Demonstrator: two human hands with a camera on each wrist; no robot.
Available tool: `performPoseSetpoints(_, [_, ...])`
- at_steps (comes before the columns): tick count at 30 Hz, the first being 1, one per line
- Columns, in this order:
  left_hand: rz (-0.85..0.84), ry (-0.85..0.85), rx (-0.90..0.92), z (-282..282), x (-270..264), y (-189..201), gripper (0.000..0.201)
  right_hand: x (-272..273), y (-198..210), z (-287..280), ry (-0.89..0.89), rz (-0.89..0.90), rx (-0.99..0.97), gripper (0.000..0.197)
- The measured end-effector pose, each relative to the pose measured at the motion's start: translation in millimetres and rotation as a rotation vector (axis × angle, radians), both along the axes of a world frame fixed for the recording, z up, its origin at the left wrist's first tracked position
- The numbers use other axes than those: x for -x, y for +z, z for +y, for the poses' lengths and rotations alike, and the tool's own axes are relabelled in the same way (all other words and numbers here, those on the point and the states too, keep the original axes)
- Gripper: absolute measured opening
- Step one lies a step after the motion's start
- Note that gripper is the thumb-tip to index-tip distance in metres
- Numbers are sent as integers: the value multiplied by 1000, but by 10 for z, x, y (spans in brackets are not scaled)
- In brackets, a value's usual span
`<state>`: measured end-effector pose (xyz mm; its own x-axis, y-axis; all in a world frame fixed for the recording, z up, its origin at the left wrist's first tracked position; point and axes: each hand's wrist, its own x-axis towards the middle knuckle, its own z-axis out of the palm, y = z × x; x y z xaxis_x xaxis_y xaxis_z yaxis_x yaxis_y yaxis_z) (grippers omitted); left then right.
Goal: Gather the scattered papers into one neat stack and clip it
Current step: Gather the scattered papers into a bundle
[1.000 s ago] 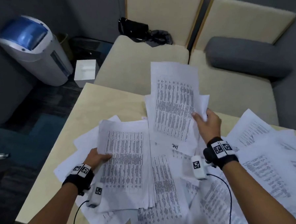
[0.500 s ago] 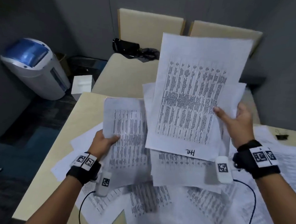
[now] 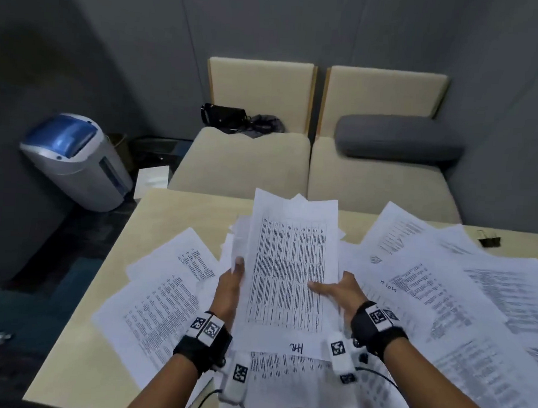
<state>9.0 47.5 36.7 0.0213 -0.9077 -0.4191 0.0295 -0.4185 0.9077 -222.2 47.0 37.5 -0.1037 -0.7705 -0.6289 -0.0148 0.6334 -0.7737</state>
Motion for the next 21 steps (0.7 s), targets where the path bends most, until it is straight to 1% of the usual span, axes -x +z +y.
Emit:
performPoseSetpoints(2, [-57,-19,127,26,96,33,52,105,45,15,0,38,84,104])
performPoseSetpoints(3, [-65,-2,175,0,160,94,39,169,80,-19,-4,71,133,104])
performPoseSetpoints(5, [-31,87,233,-117,266,293,22,312,218,-112,-29,119,223,116])
performPoseSetpoints(6, [15,120,282,-175,299,424,19,379,303,-163,-55,137,267,123])
performPoseSetpoints(7, [65,124,332,-231,331,544,20,457,365,-210,-75,143,325,125])
performPoseSetpoints(8, [121,119,372,-277,366,647,22,549,368,-263,-91,145,359,121])
performPoseSetpoints(10, [189,68,439,-309,406,745,27,656,454,-265,-105,156,417,98])
performPoseSetpoints(11, [182,22,454,-294,427,741,30,695,467,-244,-105,153,451,94])
performPoseSetpoints(13, [111,-70,432,-227,474,637,37,709,491,-158,-63,117,528,79])
performPoseSetpoints(15, [34,-129,379,-150,485,463,40,706,424,-59,-29,99,498,65])
performPoseSetpoints(17, [-48,-150,354,-131,470,317,32,715,343,9,-19,62,488,49])
performPoseSetpoints(18, [-61,-159,344,-126,490,319,28,731,311,23,-19,66,497,45])
performPoseSetpoints(19, [-80,-151,341,-149,525,324,35,739,307,27,-22,64,519,44])
performPoseSetpoints(20, [-132,-148,314,-170,561,354,48,743,343,34,-24,67,537,43])
performPoseSetpoints(21, [-163,-146,312,-198,594,366,51,753,349,18,-37,54,561,42])
